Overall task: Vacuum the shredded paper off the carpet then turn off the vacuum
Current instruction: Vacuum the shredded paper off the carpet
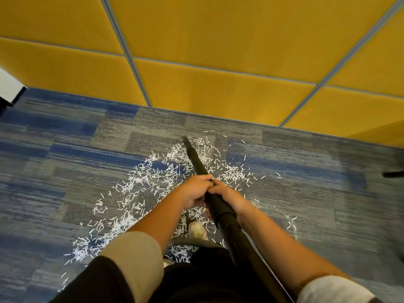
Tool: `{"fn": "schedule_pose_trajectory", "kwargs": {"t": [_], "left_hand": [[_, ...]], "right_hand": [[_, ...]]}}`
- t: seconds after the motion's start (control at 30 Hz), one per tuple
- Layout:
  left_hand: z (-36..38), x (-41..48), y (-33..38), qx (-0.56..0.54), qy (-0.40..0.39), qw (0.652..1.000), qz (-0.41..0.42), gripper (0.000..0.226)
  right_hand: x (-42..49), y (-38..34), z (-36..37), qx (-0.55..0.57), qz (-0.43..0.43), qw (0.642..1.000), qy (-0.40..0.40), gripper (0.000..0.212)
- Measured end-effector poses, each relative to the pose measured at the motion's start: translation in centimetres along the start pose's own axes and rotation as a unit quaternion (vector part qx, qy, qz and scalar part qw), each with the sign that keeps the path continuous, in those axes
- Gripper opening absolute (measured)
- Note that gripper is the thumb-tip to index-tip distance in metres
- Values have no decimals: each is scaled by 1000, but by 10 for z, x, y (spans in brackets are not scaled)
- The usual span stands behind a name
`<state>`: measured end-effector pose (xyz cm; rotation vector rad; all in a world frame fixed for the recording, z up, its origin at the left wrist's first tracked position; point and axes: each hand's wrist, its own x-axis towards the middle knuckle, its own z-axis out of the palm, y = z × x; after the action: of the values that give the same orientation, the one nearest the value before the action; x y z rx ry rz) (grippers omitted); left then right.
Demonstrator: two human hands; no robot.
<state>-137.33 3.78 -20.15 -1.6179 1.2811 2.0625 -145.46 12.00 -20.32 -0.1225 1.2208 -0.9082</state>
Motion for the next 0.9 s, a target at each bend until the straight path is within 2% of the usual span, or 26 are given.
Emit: {"fn": "schedule_pose_trajectory", "kwargs": {"t": [0.47,0.77,0.9], "left_hand": [[-9,-5,-8,-24,7,1000,0,47],[0,7,6,-26,-4,1000,0,46],[8,12,13,-13,-7,1000,2,47]], "right_hand": [[-1,2,14,15,20,1000,-9,31],[-1,-9,2,33,18,999,22,29],[-2,-12,-8,38,13,999,34,39]]}}
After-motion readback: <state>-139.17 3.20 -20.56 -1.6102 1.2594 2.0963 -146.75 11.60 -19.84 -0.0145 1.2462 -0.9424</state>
